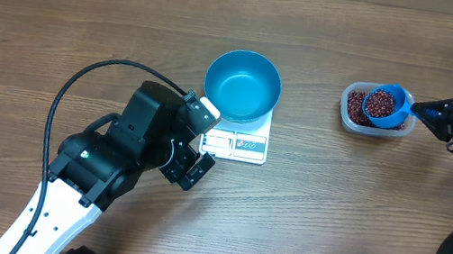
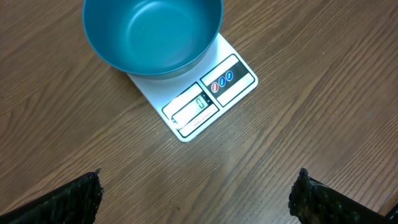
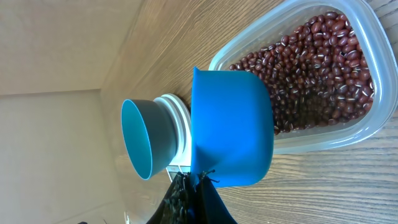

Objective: Scoop item into bowl and weigh 150g on scale
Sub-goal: 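Carry the bean-filled blue scoop with the right gripper over the teal bowl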

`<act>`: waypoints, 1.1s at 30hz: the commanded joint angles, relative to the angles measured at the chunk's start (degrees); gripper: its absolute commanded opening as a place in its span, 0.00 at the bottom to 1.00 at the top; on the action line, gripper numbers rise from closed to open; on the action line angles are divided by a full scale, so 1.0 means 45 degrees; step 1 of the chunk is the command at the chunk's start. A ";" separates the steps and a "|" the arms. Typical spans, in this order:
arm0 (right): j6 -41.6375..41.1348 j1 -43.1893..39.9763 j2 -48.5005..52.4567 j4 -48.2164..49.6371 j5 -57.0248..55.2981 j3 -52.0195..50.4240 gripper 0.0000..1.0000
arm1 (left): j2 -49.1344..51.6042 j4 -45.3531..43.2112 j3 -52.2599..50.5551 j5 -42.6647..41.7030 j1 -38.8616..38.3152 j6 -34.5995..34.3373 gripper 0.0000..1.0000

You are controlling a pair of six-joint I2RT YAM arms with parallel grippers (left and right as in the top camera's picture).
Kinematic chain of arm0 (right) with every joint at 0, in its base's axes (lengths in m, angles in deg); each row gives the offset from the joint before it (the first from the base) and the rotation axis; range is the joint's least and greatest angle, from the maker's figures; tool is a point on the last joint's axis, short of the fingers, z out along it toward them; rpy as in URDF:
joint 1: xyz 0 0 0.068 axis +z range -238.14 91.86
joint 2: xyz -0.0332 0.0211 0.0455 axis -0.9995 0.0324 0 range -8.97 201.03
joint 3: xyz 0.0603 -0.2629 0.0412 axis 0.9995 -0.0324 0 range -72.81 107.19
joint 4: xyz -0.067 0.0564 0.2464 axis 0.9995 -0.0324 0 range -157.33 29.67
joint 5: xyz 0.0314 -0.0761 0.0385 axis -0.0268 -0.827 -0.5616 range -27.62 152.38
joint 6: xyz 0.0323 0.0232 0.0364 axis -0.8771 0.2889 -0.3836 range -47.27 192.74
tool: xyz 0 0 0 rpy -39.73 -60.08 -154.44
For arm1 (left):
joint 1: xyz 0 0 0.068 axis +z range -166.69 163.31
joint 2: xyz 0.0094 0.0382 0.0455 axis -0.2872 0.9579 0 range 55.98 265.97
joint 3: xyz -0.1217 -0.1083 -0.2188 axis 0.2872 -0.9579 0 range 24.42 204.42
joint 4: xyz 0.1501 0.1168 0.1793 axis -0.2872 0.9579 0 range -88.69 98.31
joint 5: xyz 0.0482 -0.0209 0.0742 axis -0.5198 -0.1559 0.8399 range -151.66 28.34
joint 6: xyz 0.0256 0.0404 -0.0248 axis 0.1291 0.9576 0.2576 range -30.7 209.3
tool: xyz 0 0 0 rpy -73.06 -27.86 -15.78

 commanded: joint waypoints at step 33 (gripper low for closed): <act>0.0005 0.0204 0.0058 -0.1175 0.2492 0.2701 0.04 | -0.0087 -0.0019 0.0199 -0.0228 0.0087 0.0330 0.99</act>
